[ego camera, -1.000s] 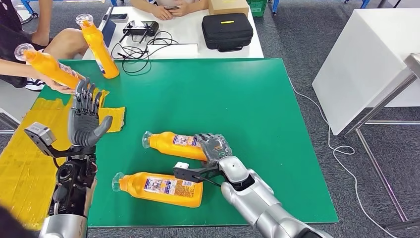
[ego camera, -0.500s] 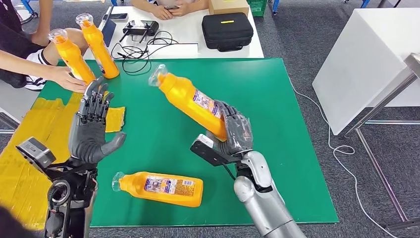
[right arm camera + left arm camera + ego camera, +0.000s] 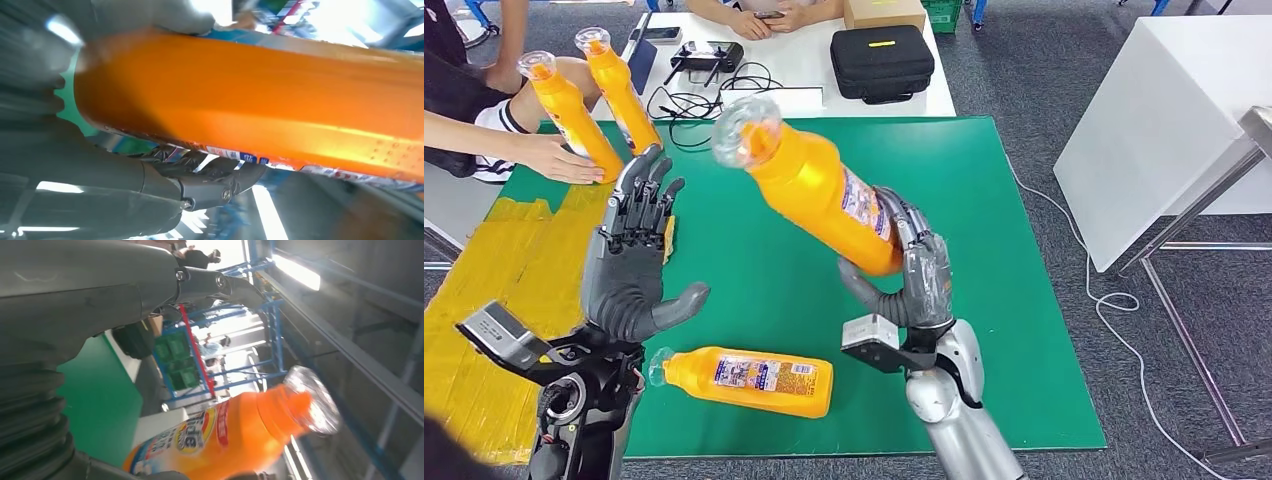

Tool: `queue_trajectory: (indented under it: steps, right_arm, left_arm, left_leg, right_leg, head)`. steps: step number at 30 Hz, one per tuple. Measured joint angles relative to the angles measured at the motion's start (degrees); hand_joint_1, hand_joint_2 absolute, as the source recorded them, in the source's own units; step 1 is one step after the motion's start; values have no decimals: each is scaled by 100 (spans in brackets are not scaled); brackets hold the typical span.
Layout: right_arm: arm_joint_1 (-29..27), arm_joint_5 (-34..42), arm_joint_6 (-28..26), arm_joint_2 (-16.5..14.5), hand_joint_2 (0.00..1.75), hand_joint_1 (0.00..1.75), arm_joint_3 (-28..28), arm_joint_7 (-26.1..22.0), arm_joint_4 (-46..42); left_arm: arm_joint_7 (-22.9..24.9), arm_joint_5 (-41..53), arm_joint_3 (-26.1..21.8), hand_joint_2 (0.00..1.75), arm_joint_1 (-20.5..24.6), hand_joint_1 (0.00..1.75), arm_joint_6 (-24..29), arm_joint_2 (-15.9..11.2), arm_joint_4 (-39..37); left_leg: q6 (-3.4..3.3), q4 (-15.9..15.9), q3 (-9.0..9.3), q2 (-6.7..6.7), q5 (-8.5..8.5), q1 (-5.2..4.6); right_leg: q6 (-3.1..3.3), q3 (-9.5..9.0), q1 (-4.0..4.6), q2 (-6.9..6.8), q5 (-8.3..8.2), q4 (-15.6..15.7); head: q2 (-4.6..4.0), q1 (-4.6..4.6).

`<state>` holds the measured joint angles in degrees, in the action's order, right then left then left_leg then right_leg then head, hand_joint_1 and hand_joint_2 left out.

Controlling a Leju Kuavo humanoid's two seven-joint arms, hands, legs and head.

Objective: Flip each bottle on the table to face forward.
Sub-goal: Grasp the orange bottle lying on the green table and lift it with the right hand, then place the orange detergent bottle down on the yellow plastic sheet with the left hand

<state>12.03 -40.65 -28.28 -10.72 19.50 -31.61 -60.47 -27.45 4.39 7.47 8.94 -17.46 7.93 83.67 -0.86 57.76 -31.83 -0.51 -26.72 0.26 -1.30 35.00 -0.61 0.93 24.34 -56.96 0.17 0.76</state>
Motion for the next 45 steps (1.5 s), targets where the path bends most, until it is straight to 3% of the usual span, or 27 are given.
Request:
queue_trajectory:
  steps: [8,16,38,45]
  right_arm:
    - [-121,927,-343,-88,175,175,714,-787,-347]
    - [-147,1120,-547,-83,175,175,1318,-846,-468]
    - [-172,912,-617,-45,175,175,1677,-759,-324]
    - [-206,1291,-1039,-14,175,175,1416,-664,-427]
  left_arm:
    - [140,-532,150,175,221,0,269,-36,67]
    - [166,-698,152,175,329,0,304,-60,34]
    - [107,-983,281,175,421,0,177,-76,-131]
    - [8,-840,431,175,147,0,248,-137,0]
  left_leg:
    - [0,-1,2,1,0,-1]
    - [0,-1,3,1,0,-1]
    - [0,-1,1,1,0,-1]
    - [0,-1,0,0,0,-2]
  right_leg:
    - [0,-2,0,-1,0,0]
    - [0,-2,0,-1,0,0]
    - [0,-2,0,-1,0,0]
    - [0,-2,-1,-2,0,1]
  head:
    - [1,-2]
    - [1,-1]
    - [1,-2]
    - [1,-2]
